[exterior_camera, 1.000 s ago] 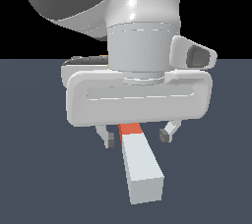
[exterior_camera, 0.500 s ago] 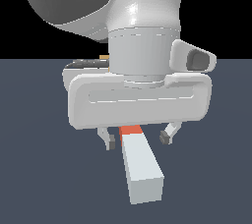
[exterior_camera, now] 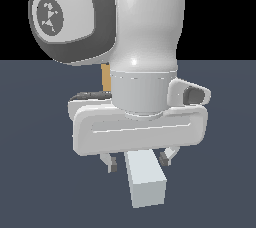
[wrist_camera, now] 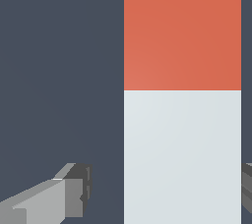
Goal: Insert the peg into the horizontal hole in a box.
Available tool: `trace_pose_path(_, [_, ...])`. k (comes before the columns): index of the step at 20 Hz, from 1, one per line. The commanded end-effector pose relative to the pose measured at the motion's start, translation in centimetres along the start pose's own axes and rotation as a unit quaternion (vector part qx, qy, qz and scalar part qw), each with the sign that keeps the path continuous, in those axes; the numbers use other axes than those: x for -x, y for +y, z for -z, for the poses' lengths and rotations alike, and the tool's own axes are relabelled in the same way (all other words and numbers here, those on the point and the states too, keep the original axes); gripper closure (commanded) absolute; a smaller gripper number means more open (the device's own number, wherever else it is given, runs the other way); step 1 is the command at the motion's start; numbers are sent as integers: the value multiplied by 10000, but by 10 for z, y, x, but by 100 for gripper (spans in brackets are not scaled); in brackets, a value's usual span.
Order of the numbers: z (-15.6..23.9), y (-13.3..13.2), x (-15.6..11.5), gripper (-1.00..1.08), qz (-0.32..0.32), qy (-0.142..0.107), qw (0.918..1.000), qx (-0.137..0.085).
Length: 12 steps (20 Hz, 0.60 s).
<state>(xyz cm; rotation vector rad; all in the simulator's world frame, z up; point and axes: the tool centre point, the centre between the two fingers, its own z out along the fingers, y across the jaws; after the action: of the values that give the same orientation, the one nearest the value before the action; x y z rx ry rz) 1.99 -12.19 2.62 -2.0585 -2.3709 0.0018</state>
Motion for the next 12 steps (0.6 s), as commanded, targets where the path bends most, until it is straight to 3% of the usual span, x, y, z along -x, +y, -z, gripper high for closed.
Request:
trace_pose_path(1, [-4, 1, 0, -92, 0, -3, 10000, 11])
trace_pose_path(3, [-4, 2, 0, -92, 0, -3, 10000, 11])
trace_pose_path(4, [-4, 2, 0, 108, 0, -3, 10000, 11])
trace_pose_path(12, [-4, 2, 0, 108, 0, -3, 10000, 11])
